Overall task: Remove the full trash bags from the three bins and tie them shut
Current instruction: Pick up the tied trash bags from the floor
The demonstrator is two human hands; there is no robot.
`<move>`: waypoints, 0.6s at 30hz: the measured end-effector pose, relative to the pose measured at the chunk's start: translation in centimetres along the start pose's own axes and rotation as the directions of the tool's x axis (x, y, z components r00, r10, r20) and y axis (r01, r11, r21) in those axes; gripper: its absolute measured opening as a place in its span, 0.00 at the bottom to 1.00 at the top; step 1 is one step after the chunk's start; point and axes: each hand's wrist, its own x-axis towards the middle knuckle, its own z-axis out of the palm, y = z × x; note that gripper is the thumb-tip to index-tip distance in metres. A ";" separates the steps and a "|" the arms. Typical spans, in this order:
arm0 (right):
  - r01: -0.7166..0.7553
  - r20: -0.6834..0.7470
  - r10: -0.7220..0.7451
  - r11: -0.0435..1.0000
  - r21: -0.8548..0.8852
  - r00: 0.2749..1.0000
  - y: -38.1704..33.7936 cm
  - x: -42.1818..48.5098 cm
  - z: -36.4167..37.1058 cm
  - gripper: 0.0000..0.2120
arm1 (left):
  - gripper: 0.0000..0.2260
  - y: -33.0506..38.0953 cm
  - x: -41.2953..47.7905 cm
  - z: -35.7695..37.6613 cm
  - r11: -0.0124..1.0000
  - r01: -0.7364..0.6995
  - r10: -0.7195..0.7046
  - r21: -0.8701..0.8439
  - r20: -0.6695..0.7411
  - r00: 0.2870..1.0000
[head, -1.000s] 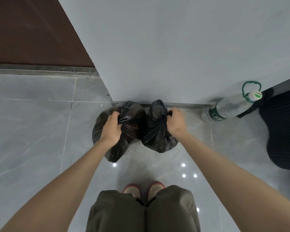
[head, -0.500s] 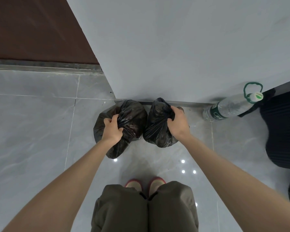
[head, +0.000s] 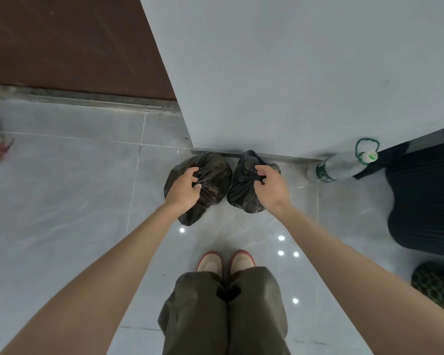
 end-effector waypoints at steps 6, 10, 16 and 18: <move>-0.031 -0.009 0.032 0.992 0.124 0.999 -7.3 -8.5 -8.0 0.18 | 0.19 8.4 -9.2 -7.3 0.994 -0.096 0.095 -0.047 -0.025 0.995; -0.030 0.021 0.027 0.989 0.144 0.999 -12.0 -15.8 -14.2 0.17 | 0.17 14.5 -16.5 -12.1 0.980 -0.191 0.191 -0.058 -0.007 0.982; 0.000 -0.044 0.009 0.980 0.199 0.999 -14.6 -25.8 -21.2 0.16 | 0.17 21.6 -26.0 -15.5 0.935 -0.356 0.354 0.000 0.103 0.930; 0.001 -0.087 0.018 0.977 0.215 0.996 -14.2 -28.4 -23.2 0.16 | 0.17 23.4 -28.2 -15.4 0.913 -0.408 0.402 0.021 0.135 0.906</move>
